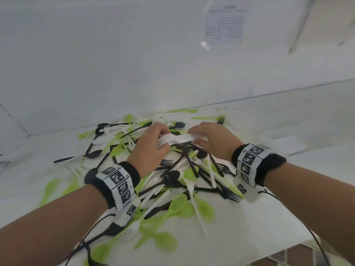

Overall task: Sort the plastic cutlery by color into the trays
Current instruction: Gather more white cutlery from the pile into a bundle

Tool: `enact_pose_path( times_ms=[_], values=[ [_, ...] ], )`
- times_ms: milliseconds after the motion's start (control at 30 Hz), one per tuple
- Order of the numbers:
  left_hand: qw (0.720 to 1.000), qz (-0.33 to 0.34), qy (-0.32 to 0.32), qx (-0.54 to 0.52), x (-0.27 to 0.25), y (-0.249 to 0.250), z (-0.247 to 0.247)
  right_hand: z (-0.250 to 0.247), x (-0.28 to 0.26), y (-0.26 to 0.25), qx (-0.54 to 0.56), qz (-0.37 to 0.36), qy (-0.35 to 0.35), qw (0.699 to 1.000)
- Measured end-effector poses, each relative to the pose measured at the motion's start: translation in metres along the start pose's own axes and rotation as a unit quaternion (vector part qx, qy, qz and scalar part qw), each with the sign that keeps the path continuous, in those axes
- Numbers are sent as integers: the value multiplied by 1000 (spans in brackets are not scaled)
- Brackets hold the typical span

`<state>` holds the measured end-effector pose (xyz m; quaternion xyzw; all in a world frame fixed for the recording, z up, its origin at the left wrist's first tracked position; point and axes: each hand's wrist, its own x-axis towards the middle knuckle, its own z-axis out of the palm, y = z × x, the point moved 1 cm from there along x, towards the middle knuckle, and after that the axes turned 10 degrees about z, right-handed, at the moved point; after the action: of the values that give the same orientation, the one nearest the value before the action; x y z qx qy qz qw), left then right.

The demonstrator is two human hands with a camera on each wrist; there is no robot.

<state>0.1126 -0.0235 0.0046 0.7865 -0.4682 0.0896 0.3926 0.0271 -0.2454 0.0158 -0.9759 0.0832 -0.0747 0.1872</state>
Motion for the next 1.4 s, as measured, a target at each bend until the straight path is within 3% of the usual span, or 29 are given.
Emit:
enact_pose_path(
  times_ms=[367,600,733,800,867,967,1067,1400],
  values=[
    [1000,-20,-15,7,91,94,155,-71,-15,189,12,-29,-3,1000],
    [997,-59,-16,-41,117,146,232,-89,-39,269,-14,-75,-15,997],
    [998,-44,-31,-43,133,166,264,-96,-41,294,-17,-78,-32,996],
    [995,-58,-68,-39,142,167,275,-98,-43,307,-9,-60,-41,997],
    [986,-81,-147,18,149,164,284,-98,-47,324,11,-15,-63,998],
    [945,-118,-275,128,156,164,295,-98,-50,346,13,44,-79,996],
    [918,-146,-337,153,162,163,307,-97,-48,347,-14,61,-84,995],
    [923,-172,-314,143,161,163,318,-94,-52,345,14,1,-141,990]
  ],
)
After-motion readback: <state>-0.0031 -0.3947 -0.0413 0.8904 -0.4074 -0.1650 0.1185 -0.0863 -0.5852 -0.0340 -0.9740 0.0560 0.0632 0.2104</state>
